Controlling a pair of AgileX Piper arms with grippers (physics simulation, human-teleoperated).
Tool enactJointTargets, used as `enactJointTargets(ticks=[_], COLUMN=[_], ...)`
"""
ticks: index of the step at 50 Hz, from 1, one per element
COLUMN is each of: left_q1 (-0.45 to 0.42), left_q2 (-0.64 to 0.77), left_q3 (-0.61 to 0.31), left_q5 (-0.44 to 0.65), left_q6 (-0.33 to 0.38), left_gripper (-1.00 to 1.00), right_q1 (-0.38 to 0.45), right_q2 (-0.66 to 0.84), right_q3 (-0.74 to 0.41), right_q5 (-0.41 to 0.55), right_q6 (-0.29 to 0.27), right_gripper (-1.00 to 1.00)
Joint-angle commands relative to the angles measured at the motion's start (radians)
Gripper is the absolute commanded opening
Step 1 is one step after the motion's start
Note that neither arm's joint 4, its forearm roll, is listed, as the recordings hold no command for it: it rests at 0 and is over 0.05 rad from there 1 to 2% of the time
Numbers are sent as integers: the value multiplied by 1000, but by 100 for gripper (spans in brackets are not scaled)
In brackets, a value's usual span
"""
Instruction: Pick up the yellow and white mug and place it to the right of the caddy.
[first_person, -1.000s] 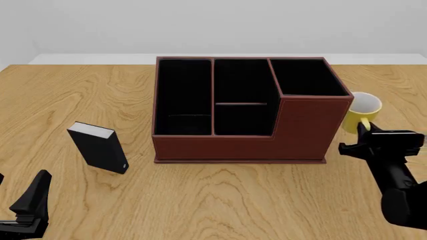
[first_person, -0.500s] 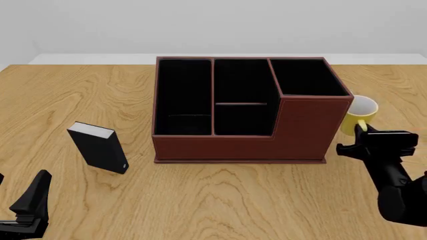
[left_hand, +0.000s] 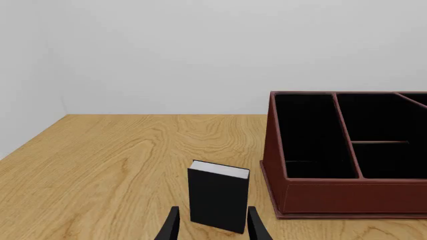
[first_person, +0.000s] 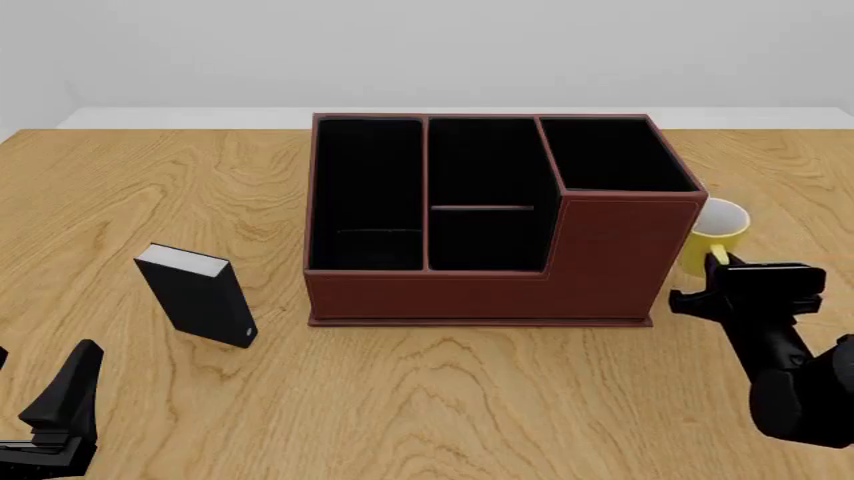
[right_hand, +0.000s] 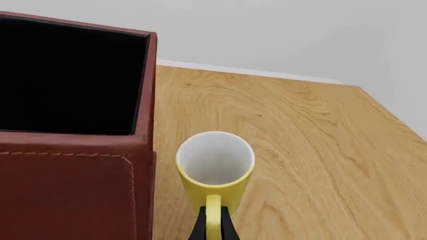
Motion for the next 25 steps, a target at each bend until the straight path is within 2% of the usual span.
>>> enactJointTargets(ticks=[1, 25], left_q1=[0, 0], left_q2=[0, 0], left_q3=[0, 0], left_q5=[0, 0], left_q6=[0, 0], left_gripper=[100, 100], right_q1=[-4, -12], right_q2=[16, 49], right_q3=[-11, -28], right_q5=[-2, -2], right_q6=[6, -4], right_gripper=[-100, -100])
